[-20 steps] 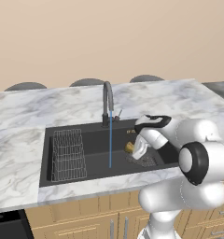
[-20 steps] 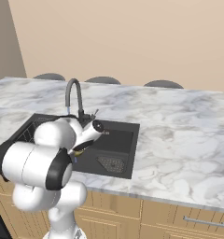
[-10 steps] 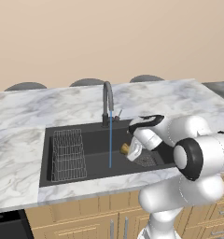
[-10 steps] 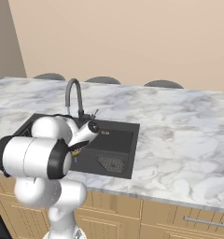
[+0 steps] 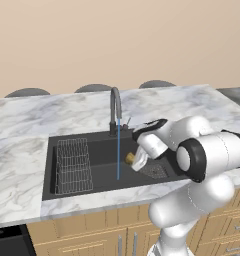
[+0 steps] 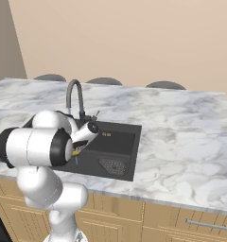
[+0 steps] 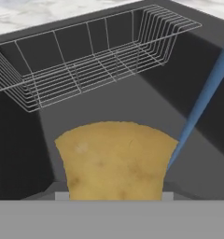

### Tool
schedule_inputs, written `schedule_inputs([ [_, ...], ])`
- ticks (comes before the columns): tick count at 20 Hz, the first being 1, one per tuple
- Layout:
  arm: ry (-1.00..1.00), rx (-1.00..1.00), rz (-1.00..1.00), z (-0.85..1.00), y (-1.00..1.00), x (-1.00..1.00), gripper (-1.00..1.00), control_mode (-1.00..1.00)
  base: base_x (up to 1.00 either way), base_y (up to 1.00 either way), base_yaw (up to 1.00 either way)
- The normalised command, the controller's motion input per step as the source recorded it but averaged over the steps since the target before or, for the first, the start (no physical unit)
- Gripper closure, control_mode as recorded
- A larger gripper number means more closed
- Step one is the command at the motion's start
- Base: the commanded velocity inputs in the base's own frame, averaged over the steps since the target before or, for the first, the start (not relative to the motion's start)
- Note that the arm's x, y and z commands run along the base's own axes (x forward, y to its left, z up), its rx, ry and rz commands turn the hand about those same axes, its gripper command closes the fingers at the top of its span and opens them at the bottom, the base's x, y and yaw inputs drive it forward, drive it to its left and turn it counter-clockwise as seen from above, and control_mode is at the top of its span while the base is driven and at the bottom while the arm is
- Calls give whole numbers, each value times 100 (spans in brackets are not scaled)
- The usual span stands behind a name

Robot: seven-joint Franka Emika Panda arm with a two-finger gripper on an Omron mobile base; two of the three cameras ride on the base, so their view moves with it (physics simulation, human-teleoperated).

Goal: Soak the sponge with water for a few seconds and then drop it inside the sink.

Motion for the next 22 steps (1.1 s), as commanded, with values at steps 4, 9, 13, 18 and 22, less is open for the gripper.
schedule_inputs([
  [4,0,0,1,-19,1,29,100,-100,0,0,0],
  [9,0,0,1,-25,1,28,100,-100,0,0,0],
  [13,0,0,1,-18,7,20,100,-100,0,0,0],
  [18,0,0,0,-18,10,23,100,-100,0,0,0],
  [22,0,0,0,-17,12,27,100,-100,0,0,0],
])
